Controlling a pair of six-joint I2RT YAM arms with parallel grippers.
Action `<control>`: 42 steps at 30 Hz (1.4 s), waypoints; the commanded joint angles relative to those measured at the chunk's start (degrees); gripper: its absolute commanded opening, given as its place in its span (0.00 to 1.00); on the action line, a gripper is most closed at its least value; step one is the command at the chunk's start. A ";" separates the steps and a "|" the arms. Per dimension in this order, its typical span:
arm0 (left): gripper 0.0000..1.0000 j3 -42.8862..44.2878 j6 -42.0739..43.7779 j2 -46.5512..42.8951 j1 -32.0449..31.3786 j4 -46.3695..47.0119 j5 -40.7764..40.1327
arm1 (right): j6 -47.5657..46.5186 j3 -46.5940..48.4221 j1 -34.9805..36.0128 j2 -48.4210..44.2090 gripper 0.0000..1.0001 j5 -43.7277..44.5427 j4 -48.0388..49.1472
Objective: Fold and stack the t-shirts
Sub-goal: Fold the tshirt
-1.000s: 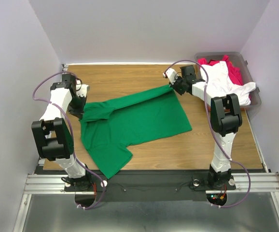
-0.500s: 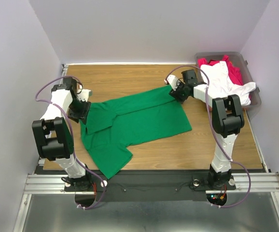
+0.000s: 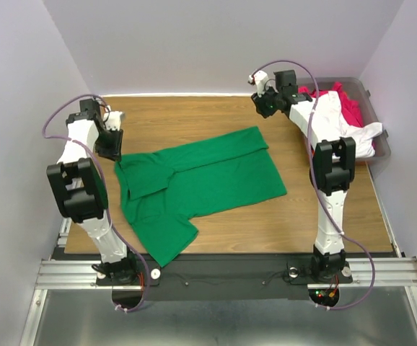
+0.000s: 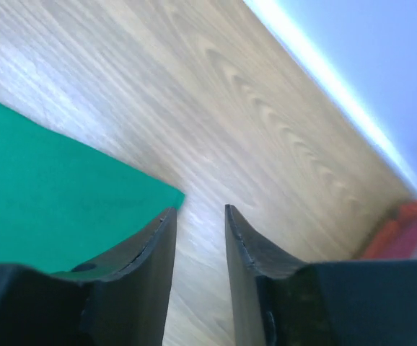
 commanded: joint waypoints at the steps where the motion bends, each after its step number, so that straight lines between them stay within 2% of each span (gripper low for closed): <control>1: 0.32 2.12 -2.17 4.24 0.12 3.69 2.26 | 5.99 3.63 2.02 5.51 0.35 -2.24 -4.70; 10: 0.25 3.70 -3.58 14.08 1.52 8.96 -0.82 | 6.60 2.14 2.29 12.10 0.31 4.34 -4.61; 17: 0.24 14.76 -4.99 22.35 1.79 7.92 1.99 | 9.41 5.03 0.01 15.88 0.30 12.88 -4.79; 20: 0.29 22.14 -4.46 23.94 1.88 5.47 4.80 | 9.16 5.30 -0.35 14.66 0.35 11.40 -4.70; 22: 0.34 23.74 -3.76 22.98 1.96 4.31 7.00 | 10.03 5.56 -0.43 12.55 0.42 7.29 -4.79; 23: 0.39 24.36 -3.67 22.28 2.05 3.44 7.61 | 10.90 5.48 -0.26 11.59 0.48 6.13 -4.79; 24: 0.42 24.27 -3.23 21.40 2.14 2.91 8.49 | 11.61 5.82 -0.34 9.84 0.50 5.07 -4.79; 29: 0.51 21.03 0.19 12.44 2.49 0.80 13.15 | 14.07 3.55 -0.08 3.25 0.53 0.06 -5.05; 37: 0.47 5.04 3.62 3.12 2.58 0.53 13.51 | 14.43 -5.68 0.36 -3.71 0.47 -3.54 -8.56; 42: 0.47 -2.95 8.54 -0.75 0.92 -1.05 17.37 | 16.53 -11.21 1.32 -6.87 0.43 -7.68 -10.15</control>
